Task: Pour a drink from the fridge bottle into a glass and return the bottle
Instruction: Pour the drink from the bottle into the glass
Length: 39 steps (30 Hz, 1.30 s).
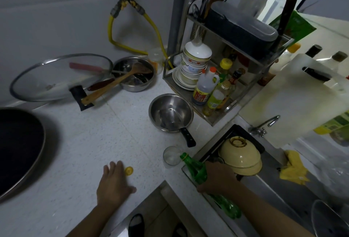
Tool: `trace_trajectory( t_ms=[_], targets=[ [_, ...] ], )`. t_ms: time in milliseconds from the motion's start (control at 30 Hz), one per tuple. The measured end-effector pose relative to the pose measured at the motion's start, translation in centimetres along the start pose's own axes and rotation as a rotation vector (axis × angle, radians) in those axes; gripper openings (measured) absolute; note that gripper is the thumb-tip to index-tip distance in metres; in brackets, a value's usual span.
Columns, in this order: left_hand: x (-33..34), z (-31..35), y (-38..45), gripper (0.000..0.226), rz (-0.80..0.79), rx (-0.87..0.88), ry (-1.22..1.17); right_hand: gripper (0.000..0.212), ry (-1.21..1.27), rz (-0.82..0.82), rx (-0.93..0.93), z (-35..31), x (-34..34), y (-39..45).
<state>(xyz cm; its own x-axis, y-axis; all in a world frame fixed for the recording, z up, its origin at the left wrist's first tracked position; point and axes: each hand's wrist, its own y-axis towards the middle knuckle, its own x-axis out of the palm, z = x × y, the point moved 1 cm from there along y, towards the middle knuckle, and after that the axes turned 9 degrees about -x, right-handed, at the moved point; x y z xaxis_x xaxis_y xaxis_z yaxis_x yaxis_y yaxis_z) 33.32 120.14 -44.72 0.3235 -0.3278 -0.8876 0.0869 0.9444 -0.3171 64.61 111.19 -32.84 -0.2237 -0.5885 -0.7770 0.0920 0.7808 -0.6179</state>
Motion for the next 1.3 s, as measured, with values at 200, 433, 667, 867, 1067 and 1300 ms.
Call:
trace_trajectory(
  t_ms=[200, 433, 667, 867, 1067, 1300],
  targets=[
    [0.04, 0.00, -0.01, 0.090, -0.001, -0.003, 0.002, 0.071, 0.001, 0.004, 0.008, 0.04, -0.09, 0.04],
    [0.12, 0.02, 0.06, 0.094, -0.013, -0.014, -0.002, 0.069, 0.006, 0.011, -0.007, -0.14, -0.16, 0.17],
    [0.30, -0.20, 0.24, 0.085, -0.005, -0.005, -0.001, 0.071, 0.015, 0.015, -0.028, -0.13, -0.30, 0.26],
    [0.33, -0.21, 0.22, 0.091, -0.012, -0.003, 0.005, 0.076, -0.003, 0.005, -0.032, -0.20, -0.20, 0.15],
    [0.28, -0.07, 0.28, 0.097, -0.033, -0.023, 0.003, 0.075, 0.008, 0.007, -0.038, -0.18, 0.13, 0.29],
    [0.33, 0.03, 0.29, 0.101, -0.028, -0.024, 0.021, 0.073, 0.025, -0.016, -0.023, -0.23, 0.08, 0.29]
  ],
)
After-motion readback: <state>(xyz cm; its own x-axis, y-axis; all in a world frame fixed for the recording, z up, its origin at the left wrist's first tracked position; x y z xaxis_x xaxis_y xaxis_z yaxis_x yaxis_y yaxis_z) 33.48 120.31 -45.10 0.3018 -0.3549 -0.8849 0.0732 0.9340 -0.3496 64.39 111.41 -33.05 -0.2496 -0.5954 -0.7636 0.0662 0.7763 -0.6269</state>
